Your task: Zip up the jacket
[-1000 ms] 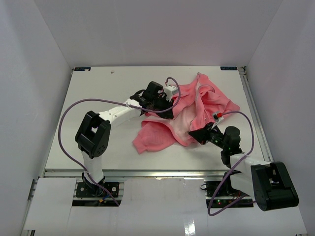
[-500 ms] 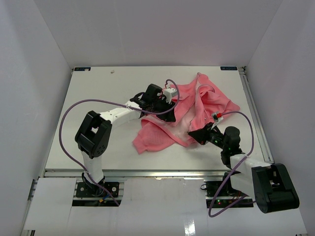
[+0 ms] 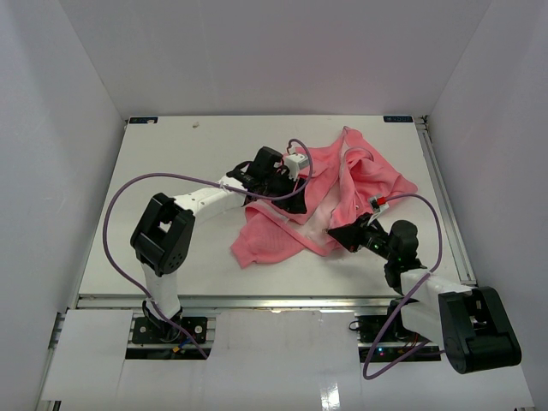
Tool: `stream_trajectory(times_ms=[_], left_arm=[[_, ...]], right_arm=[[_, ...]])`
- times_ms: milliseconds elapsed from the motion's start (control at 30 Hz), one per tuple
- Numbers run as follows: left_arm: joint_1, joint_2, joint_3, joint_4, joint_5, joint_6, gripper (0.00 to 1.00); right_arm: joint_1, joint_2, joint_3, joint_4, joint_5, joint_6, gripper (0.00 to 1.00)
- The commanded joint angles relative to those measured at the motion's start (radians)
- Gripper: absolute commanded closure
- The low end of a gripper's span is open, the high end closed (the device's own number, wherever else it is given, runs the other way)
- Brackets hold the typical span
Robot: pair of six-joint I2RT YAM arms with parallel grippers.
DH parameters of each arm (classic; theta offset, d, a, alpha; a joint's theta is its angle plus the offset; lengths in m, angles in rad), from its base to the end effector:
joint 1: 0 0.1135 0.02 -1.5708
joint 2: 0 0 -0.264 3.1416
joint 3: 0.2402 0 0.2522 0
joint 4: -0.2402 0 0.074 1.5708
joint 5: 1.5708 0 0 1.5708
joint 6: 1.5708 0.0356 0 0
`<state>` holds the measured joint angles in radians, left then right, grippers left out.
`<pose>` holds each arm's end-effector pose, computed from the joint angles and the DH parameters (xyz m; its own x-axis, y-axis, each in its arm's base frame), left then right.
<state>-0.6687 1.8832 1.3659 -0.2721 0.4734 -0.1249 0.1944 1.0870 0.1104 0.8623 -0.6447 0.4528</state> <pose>0.3180 -0.2720 0.2207 -0.6528 0.3745 -0.6585 0.7281 0.5502 -0.4089 0.1782 0.0569 0.1661 -0.4244 0.2728 -0.8634 -0.6166 0.6111 0.4963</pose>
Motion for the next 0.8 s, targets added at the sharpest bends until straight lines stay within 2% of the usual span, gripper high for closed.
stream_trajectory(times_ms=[0,133,500,767], left_arm=[[-0.025,-0.021,0.024,-0.047,-0.097,0.027,0.39],[-0.072,0.04,0.1,-0.101,-0.214,0.044,0.37],[-0.102,0.087,0.129,-0.144,-0.335,0.039,0.44],[-0.12,0.113,0.136,-0.148,-0.348,0.039,0.42]], right_arm=[[0.007,-0.017,0.02,0.013,0.01,-0.022,0.92],[0.007,-0.035,0.018,-0.002,0.016,-0.025,0.92],[0.007,-0.037,0.013,-0.005,0.022,-0.031,0.92],[0.007,-0.066,0.012,-0.021,0.026,-0.03,0.92]])
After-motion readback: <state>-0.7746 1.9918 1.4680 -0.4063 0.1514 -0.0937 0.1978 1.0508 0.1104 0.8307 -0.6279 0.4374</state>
